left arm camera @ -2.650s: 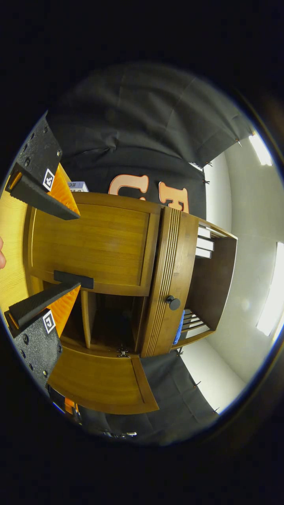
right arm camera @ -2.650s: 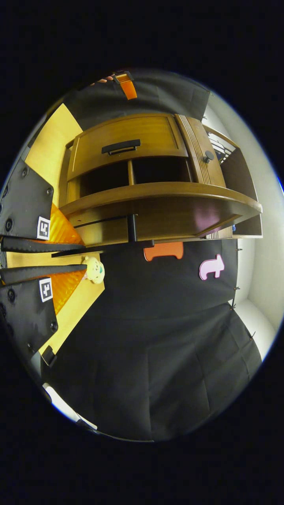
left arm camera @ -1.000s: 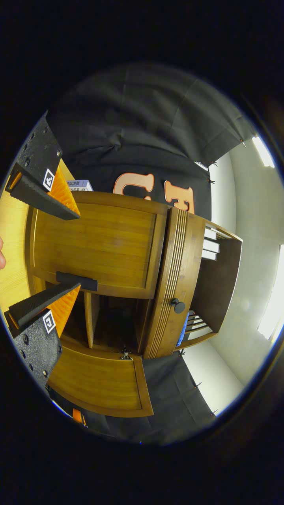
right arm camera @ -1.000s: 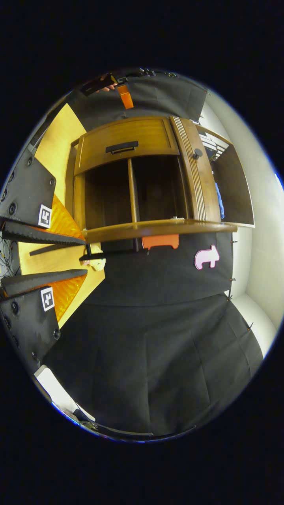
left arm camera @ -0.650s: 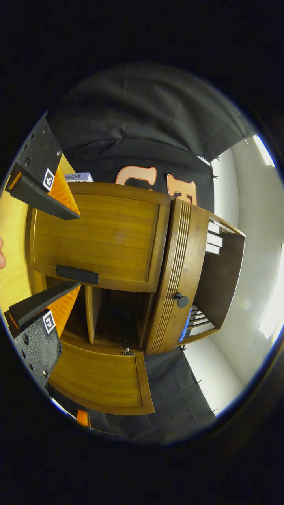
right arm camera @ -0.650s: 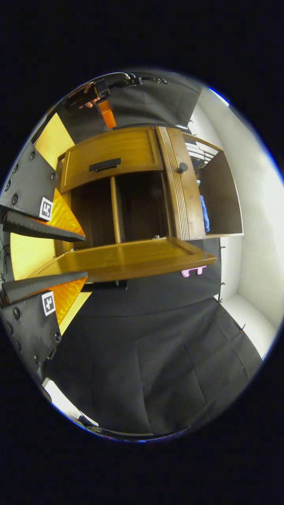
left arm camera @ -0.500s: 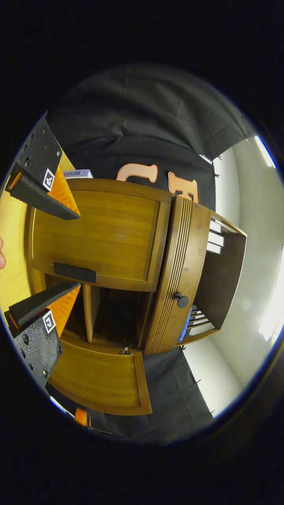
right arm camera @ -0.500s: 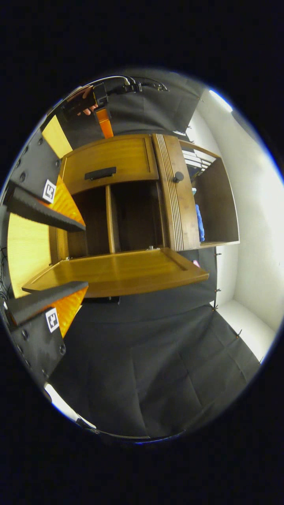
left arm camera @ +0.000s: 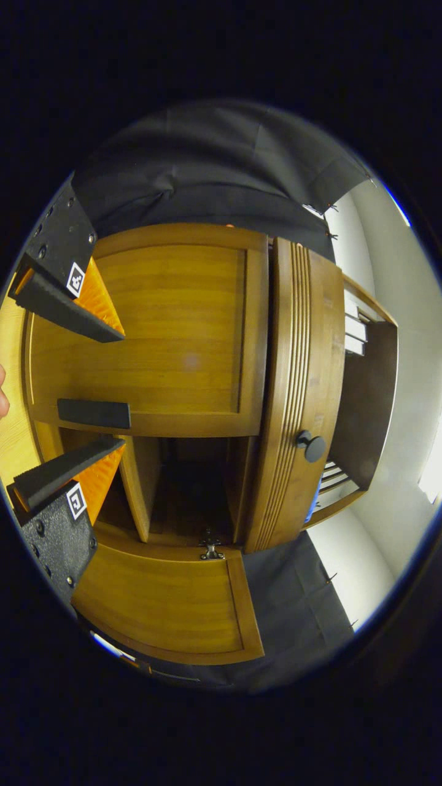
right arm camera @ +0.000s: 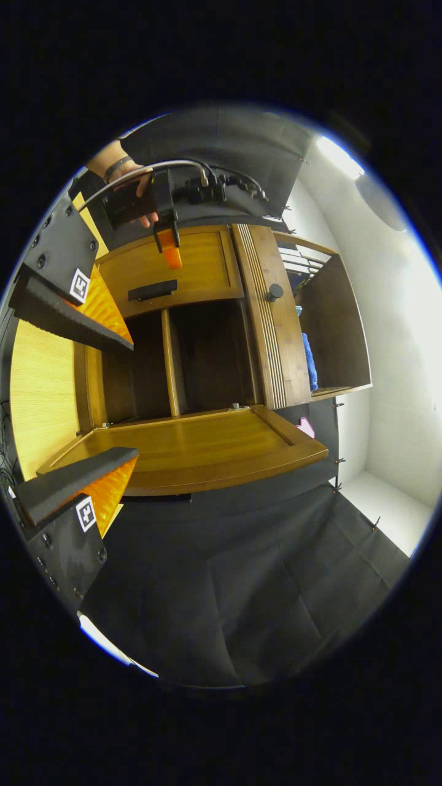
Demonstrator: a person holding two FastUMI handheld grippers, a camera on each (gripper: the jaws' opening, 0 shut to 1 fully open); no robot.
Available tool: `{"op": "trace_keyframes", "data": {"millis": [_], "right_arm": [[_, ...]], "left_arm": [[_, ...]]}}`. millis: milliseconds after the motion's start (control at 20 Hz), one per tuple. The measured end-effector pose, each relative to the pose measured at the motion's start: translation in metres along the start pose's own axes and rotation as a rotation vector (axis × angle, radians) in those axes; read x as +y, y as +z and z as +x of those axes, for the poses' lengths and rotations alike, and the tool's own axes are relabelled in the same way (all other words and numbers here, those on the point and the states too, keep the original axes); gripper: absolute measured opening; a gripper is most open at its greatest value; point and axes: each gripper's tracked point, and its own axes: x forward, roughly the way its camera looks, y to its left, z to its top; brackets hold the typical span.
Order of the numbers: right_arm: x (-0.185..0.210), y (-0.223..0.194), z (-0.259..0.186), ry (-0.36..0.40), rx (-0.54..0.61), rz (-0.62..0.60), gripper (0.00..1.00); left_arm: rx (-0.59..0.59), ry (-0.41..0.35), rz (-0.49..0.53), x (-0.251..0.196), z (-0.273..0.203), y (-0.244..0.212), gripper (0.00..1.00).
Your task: Open the right door of the double-door shoe cabinet with the right hand, and open the left door with the left hand.
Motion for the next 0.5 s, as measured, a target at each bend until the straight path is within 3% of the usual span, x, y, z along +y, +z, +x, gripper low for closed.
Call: {"op": "trace_keyframes", "data": {"millis": [150, 300, 350, 400, 500], "right_arm": [[-0.002, 0.002, -0.003, -0.008, 0.003, -0.027, 0.98], [-0.002, 0.003, -0.006, -0.013, 0.003, -0.031, 1.0], [0.0, 0.003, -0.006, -0.012, 0.007, -0.031, 0.89], [-0.001, 0.003, -0.006, -0.017, 0.008, -0.034, 1.0], [-0.002, 0.004, -0.006, -0.024, 0.007, -0.041, 1.0]], "left_arm": [[0.038, -0.016, -0.04, -0.011, 0.023, -0.02, 0.94], [0.065, 0.024, -0.045, -0.007, 0.039, -0.038, 0.92], [0.071, 0.041, -0.046, -0.005, 0.044, -0.042, 0.92], [0.076, 0.055, -0.048, -0.004, 0.048, -0.047, 0.92], [0.088, 0.08, -0.047, -0.001, 0.054, -0.056, 0.92]]}}
